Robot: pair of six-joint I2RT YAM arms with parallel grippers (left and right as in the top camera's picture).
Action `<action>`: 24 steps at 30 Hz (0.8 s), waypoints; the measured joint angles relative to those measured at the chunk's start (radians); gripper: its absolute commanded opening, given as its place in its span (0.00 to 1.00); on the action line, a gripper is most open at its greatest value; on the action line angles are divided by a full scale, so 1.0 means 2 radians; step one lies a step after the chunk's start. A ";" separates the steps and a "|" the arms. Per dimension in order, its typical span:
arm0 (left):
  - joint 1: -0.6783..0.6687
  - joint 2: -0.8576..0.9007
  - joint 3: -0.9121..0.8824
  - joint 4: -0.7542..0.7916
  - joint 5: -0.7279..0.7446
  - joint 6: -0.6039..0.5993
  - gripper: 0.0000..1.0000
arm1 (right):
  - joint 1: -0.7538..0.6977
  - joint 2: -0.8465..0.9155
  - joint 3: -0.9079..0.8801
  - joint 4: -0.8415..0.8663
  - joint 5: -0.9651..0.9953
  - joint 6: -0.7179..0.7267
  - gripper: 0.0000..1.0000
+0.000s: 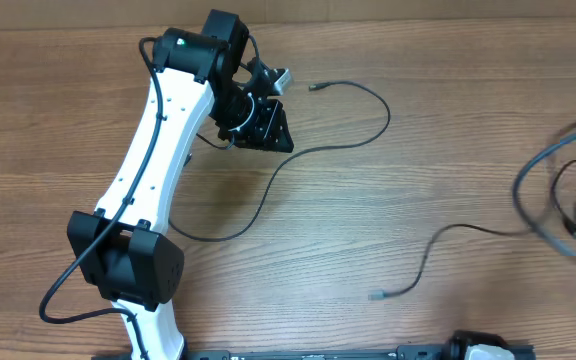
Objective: Untangle cables
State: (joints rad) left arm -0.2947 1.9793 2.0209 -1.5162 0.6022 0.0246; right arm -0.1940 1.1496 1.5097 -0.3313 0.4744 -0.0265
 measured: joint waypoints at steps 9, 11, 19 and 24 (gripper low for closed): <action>0.000 0.000 0.000 -0.022 0.002 0.001 0.29 | -0.214 0.059 0.000 -0.021 -0.076 0.011 0.07; 0.000 0.000 0.000 -0.029 0.002 0.002 0.29 | -0.244 0.077 0.000 -0.026 -0.075 0.015 0.06; 0.000 0.000 0.000 -0.023 0.003 0.004 0.29 | -0.288 0.110 0.000 -0.068 -0.139 0.025 1.00; 0.000 0.000 0.000 -0.016 0.010 0.004 0.29 | -0.277 0.110 0.000 -0.131 -0.211 0.039 1.00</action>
State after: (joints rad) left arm -0.2947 1.9793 2.0209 -1.5478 0.6220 0.0326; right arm -0.7479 1.3705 1.5101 -0.5938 0.0521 0.0513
